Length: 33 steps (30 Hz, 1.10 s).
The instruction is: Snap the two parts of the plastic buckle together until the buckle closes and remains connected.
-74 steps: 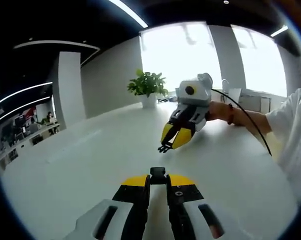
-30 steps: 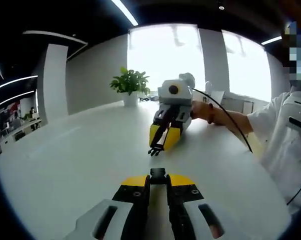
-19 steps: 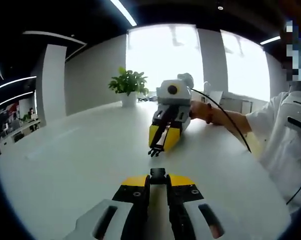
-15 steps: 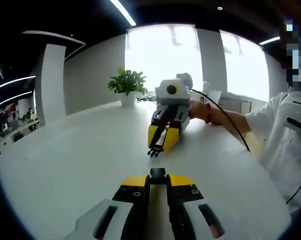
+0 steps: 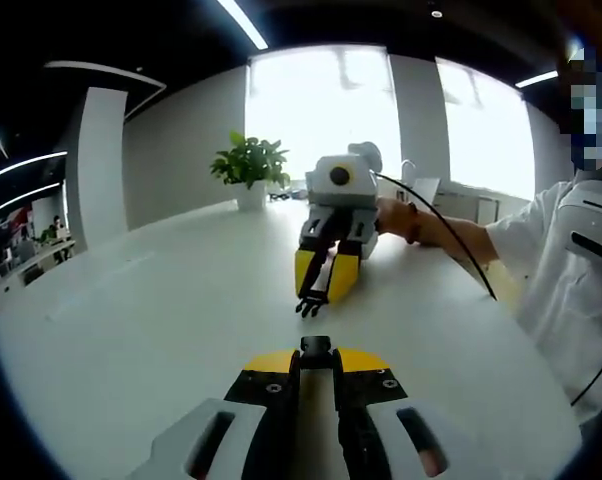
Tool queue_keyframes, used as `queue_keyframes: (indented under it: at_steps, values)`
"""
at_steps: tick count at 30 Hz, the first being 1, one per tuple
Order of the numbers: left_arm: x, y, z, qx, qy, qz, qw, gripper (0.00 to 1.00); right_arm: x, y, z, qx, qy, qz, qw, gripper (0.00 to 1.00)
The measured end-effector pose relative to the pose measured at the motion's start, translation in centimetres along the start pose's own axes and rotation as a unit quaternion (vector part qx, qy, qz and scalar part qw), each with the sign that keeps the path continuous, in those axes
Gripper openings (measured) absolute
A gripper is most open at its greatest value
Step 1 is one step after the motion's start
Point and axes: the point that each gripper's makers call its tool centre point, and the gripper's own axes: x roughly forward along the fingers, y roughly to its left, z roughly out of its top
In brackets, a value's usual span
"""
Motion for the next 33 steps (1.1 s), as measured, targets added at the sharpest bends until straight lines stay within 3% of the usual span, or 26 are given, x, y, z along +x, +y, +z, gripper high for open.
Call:
queue_keyframes:
  at_steps: [4,23,33]
  values:
    - [0.0,0.0,0.0,0.000,0.000,0.000,1.0000,0.12,0.3,0.8,0.1,-0.009,-0.005,0.019,0.9998,0.12]
    - [0.6,-0.3,-0.5,0.000,0.013,-0.010,0.9999,0.12,1.1,1.5,-0.7,-0.007,0.016,0.039,0.9991,0.12]
    - [0.9,-0.2,-0.5,-0.001,0.014,-0.011,0.9998,0.12,1.5,1.5,-0.6,-0.012,0.008,0.043,0.9989,0.12]
